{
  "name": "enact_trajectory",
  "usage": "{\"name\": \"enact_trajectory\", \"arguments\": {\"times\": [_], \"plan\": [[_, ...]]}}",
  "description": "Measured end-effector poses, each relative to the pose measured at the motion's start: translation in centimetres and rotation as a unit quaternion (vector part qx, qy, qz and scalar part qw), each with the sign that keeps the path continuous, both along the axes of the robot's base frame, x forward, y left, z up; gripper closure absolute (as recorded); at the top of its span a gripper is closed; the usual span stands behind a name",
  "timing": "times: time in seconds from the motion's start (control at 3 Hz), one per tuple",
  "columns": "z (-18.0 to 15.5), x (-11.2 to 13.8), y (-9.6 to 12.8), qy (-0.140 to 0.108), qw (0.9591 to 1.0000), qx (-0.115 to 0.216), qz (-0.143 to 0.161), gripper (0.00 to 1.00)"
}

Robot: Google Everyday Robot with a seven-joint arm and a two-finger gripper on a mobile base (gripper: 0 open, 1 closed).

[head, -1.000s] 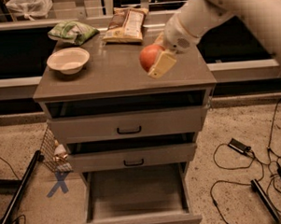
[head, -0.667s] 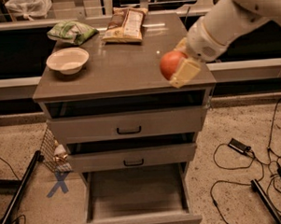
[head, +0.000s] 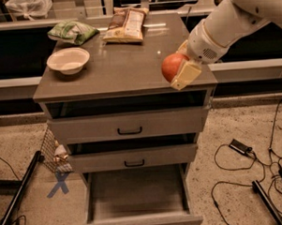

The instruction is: Place apple into bottom drawer

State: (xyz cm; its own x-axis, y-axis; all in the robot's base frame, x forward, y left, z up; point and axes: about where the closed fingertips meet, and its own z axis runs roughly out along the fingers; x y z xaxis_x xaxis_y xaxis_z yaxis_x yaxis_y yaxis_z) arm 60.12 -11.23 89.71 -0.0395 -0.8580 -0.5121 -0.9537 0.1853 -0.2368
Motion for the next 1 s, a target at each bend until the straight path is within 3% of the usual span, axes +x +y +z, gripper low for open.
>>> {"name": "enact_trajectory", "arguments": {"times": [0.33,0.67,1.0], "plan": [[-5.4,-1.6,1.1,-0.008,0.9992,0.034,0.019,1.00],[-13.7,-4.9,0.7,-0.002,0.9973,0.061,0.040,1.00],[-17.1,-7.6,0.6,0.023,0.9970,0.051,0.054,1.00]]}}
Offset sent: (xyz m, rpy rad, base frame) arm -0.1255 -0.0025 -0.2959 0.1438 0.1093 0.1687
